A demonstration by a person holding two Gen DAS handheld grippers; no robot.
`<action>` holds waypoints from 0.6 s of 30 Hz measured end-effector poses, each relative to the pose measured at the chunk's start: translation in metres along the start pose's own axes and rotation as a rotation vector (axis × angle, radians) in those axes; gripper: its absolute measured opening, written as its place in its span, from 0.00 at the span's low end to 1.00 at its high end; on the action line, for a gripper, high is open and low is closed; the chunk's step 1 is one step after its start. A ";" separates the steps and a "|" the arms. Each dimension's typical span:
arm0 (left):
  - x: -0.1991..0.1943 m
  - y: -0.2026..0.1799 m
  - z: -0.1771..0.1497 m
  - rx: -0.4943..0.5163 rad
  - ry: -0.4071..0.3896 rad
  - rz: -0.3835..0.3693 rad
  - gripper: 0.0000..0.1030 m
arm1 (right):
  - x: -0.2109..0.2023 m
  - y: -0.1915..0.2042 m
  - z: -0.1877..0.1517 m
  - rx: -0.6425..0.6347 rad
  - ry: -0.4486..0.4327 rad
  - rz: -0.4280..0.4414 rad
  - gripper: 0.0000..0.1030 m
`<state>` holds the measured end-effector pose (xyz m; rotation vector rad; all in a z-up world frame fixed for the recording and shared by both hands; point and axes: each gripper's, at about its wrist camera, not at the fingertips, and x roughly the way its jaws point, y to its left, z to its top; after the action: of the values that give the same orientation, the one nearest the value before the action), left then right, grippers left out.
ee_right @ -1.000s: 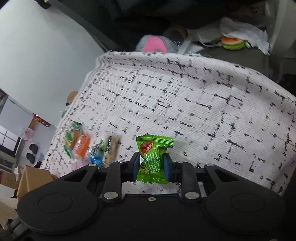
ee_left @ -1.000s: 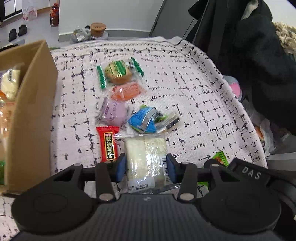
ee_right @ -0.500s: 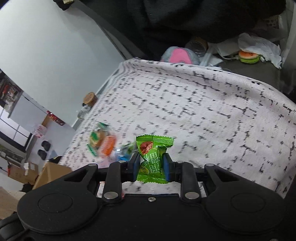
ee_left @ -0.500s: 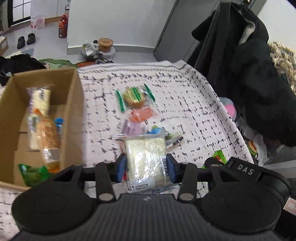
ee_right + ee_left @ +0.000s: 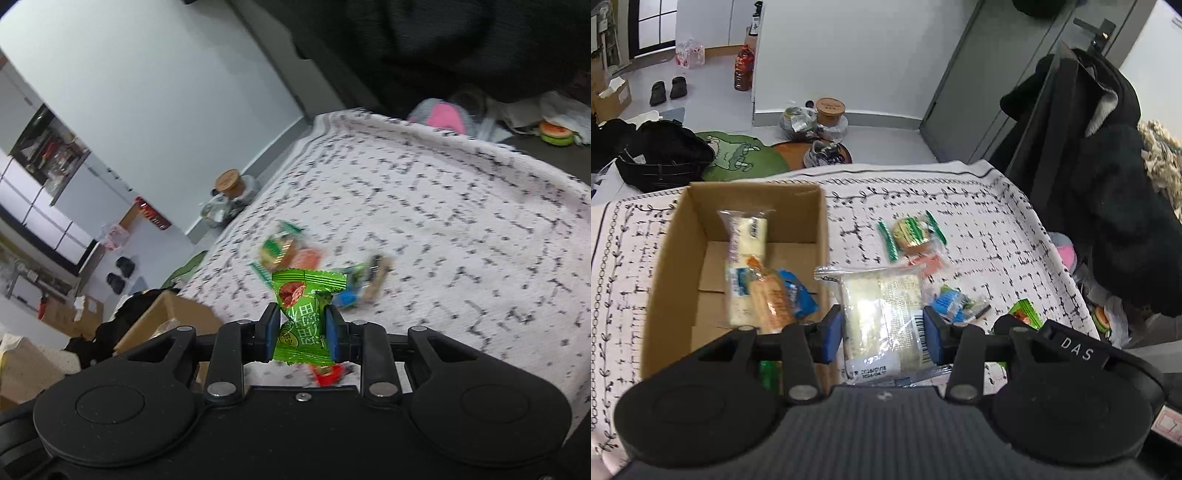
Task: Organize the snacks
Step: 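Carry the green candy packet and white bread packet into the box and release both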
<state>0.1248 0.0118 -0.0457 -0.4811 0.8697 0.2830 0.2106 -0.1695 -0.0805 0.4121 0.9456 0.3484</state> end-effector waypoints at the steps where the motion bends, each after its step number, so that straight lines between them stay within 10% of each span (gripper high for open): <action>1: -0.001 0.004 0.001 -0.004 -0.001 0.000 0.43 | 0.000 0.005 0.000 -0.008 0.005 0.015 0.25; 18: -0.020 0.078 0.025 -0.105 -0.028 0.018 0.43 | 0.010 0.077 -0.019 -0.113 0.077 0.179 0.25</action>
<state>0.0960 0.0907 -0.0389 -0.5660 0.8348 0.3527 0.1922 -0.0943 -0.0598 0.3831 0.9613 0.5818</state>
